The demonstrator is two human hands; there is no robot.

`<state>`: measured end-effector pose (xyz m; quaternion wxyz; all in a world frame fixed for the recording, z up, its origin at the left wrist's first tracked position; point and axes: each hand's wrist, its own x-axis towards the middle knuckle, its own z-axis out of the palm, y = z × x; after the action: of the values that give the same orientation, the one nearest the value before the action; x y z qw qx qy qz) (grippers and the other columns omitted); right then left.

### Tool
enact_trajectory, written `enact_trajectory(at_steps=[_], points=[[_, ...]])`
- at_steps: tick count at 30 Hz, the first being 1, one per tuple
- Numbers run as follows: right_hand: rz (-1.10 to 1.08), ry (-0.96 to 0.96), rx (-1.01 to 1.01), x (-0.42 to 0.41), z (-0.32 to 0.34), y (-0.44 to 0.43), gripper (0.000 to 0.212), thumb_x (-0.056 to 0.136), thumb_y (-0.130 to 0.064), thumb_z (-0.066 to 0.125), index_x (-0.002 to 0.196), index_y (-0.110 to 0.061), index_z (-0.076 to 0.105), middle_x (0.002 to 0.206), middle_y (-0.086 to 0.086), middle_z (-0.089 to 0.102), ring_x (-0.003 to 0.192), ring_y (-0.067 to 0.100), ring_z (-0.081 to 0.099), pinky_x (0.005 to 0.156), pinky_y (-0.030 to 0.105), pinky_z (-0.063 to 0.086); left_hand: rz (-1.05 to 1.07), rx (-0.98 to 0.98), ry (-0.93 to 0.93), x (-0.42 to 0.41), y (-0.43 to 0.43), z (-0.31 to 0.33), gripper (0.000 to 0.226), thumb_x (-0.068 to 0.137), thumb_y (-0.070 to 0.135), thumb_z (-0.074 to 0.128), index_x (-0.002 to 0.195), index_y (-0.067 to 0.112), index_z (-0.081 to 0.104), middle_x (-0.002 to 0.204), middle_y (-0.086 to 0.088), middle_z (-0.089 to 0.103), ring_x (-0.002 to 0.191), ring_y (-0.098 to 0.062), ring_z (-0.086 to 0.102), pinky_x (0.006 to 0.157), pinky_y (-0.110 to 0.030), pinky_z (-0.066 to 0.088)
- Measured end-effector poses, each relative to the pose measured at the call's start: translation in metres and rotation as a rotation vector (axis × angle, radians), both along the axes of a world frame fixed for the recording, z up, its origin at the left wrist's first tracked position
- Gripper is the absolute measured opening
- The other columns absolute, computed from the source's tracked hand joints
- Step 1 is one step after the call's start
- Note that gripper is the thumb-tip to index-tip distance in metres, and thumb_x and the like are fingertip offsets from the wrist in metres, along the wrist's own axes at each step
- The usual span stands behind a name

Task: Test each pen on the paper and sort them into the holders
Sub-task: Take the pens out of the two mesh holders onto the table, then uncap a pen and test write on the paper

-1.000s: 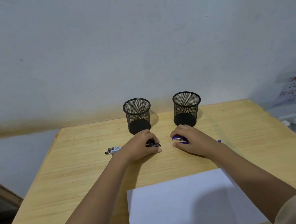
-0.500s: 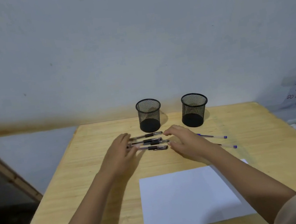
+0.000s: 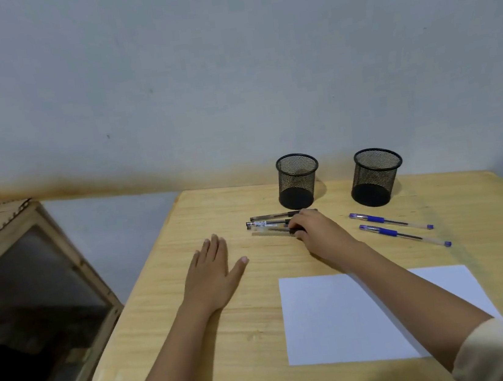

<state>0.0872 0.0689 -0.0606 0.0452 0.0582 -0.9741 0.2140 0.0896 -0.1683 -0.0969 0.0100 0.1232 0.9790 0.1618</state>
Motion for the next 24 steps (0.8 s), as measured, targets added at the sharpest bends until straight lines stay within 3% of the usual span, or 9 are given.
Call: enact_trajectory(at_steps=[6,8,9,10,12,16,18,20,24], points=[[-0.193,0.061,-1.018,0.024,0.013,-0.017,0.010,0.087,-0.004,0.059,0.091,-0.013,0.056,0.088,0.014,0.064,0.082,0.024,0.065,0.070,0.034,0.058,0.001,0.095,-0.021,-0.003,-0.001,-0.002,0.075,0.093,0.057,0.032,0.148,0.009,0.017,0.159,-0.004,0.007,0.147,-0.018,0.000,0.119,-0.035,0.005],[-0.222,0.038,-1.289,0.035,0.019,-0.022,0.011,0.085,0.002,0.059,0.093,-0.004,0.054,0.087,0.014,0.063,0.084,0.022,0.066,0.070,0.026,0.059,0.004,0.282,-0.059,-0.004,0.003,0.001,0.063,0.093,0.051,0.040,0.138,0.007,0.037,0.151,-0.005,0.030,0.144,-0.022,0.019,0.115,-0.034,0.020],[-0.243,0.029,-1.389,0.039,0.020,-0.023,0.011,0.084,0.005,0.059,0.093,-0.001,0.053,0.088,0.015,0.063,0.085,0.023,0.066,0.072,0.024,0.059,0.008,0.435,-0.079,-0.001,0.008,0.005,0.051,0.093,0.047,0.044,0.127,0.010,0.048,0.137,-0.001,0.047,0.134,-0.022,0.036,0.107,-0.030,0.031],[-0.248,0.019,-1.473,0.042,0.021,-0.024,0.012,0.083,0.006,0.059,0.091,-0.001,0.054,0.090,0.017,0.063,0.087,0.024,0.066,0.075,0.024,0.058,0.014,0.594,-0.097,0.004,0.016,0.012,0.039,0.093,0.044,0.046,0.117,0.014,0.055,0.121,0.004,0.055,0.119,-0.020,0.049,0.095,-0.025,0.039],[-0.215,-0.005,-1.622,0.047,0.019,-0.023,0.014,0.081,0.009,0.060,0.088,-0.002,0.054,0.094,0.020,0.063,0.088,0.024,0.067,0.075,0.024,0.058,0.005,0.832,-0.139,0.012,0.033,0.029,0.032,0.093,0.041,0.049,0.111,0.017,0.062,0.109,0.007,0.061,0.101,-0.008,0.056,0.081,-0.015,0.041],[-0.121,0.005,-1.694,0.051,0.021,-0.015,0.023,0.077,0.014,0.061,0.088,-0.004,0.054,0.087,0.017,0.069,0.084,0.023,0.068,0.075,0.023,0.057,-0.159,1.060,-0.171,0.017,0.056,0.051,0.019,0.086,0.043,0.059,0.093,0.030,0.071,0.099,-0.004,0.070,0.091,-0.016,0.063,0.084,-0.032,0.048],[-0.080,0.021,-1.673,0.054,0.026,-0.010,0.023,0.076,0.015,0.061,0.086,-0.004,0.054,0.083,0.014,0.071,0.084,0.022,0.070,0.078,0.023,0.056,-0.203,1.127,-0.167,0.020,0.062,0.058,0.009,0.087,0.024,0.063,0.090,0.026,0.072,0.089,-0.006,0.070,0.083,-0.013,0.063,0.081,-0.029,0.050],[-0.048,0.025,-1.645,0.059,0.031,-0.006,0.022,0.075,0.014,0.062,0.083,-0.006,0.056,0.081,0.011,0.072,0.083,0.021,0.070,0.077,0.022,0.056,-0.215,1.174,-0.150,0.022,0.068,0.063,0.014,0.085,0.008,0.064,0.088,0.021,0.071,0.082,-0.003,0.070,0.077,-0.007,0.064,0.078,-0.023,0.051],[-0.025,0.016,-1.581,0.066,0.039,0.003,0.016,0.078,0.009,0.062,0.088,-0.004,0.061,0.086,0.008,0.073,0.085,0.018,0.070,0.078,0.021,0.056,-0.217,1.193,-0.161,0.026,0.075,0.065,0.016,0.079,0.004,0.069,0.087,0.017,0.073,0.078,0.002,0.074,0.078,-0.010,0.067,0.079,-0.021,0.052]])
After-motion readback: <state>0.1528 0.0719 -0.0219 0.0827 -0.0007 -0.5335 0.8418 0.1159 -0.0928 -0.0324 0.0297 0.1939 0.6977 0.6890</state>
